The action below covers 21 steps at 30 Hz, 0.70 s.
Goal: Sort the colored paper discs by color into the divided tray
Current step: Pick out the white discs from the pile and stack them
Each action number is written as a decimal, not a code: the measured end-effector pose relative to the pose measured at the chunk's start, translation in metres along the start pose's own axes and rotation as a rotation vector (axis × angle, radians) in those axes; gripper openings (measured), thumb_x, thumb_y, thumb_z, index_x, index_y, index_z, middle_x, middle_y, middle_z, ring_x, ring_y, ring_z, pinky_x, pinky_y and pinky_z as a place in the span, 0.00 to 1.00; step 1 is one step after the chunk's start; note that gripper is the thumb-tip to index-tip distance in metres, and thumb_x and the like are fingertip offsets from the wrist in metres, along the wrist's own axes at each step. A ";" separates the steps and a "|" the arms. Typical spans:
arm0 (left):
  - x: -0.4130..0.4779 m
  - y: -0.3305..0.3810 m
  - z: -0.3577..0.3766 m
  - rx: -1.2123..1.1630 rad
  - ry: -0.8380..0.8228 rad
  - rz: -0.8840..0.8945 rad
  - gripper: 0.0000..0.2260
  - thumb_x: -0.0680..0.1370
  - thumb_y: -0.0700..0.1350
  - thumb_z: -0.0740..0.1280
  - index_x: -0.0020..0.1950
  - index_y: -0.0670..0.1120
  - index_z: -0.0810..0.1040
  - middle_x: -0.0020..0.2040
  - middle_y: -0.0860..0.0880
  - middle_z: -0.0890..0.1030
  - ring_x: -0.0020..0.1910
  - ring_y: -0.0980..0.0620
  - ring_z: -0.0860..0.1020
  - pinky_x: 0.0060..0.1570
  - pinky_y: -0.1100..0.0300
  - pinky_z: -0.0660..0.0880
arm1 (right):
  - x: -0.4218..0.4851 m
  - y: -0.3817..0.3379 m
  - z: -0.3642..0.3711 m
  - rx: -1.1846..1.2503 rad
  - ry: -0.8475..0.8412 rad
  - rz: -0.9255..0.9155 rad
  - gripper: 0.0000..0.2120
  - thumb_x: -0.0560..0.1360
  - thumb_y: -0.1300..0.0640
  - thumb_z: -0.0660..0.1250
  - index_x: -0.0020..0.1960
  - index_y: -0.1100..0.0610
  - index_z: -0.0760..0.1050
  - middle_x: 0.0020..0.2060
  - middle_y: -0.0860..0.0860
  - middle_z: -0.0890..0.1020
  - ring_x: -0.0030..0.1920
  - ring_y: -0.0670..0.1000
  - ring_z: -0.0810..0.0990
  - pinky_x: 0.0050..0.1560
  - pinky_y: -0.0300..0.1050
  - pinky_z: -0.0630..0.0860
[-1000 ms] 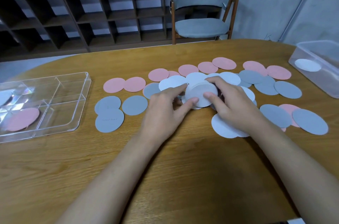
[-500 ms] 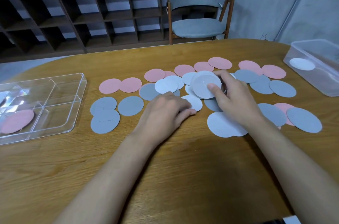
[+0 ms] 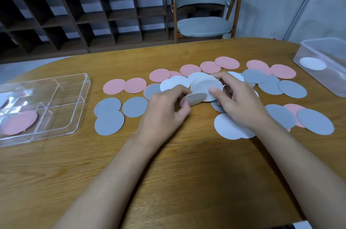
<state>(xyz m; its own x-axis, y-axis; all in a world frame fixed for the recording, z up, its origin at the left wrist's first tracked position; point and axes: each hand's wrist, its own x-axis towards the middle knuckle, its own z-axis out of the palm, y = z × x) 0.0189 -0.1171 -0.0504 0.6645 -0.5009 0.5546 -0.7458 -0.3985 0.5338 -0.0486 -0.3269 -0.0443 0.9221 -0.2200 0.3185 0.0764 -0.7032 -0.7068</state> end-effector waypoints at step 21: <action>-0.001 0.002 0.010 -0.081 0.028 -0.242 0.10 0.79 0.45 0.70 0.58 0.43 0.82 0.44 0.48 0.86 0.44 0.52 0.85 0.49 0.51 0.81 | -0.008 -0.014 0.016 -0.185 -0.233 -0.055 0.27 0.86 0.46 0.56 0.83 0.47 0.55 0.71 0.46 0.72 0.70 0.48 0.69 0.65 0.43 0.66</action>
<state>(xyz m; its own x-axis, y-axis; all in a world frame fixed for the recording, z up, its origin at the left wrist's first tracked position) 0.0163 -0.1247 -0.0565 0.8250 -0.3763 0.4218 -0.5598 -0.4406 0.7018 -0.0507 -0.3042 -0.0470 0.9822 -0.0319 0.1849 0.0783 -0.8257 -0.5587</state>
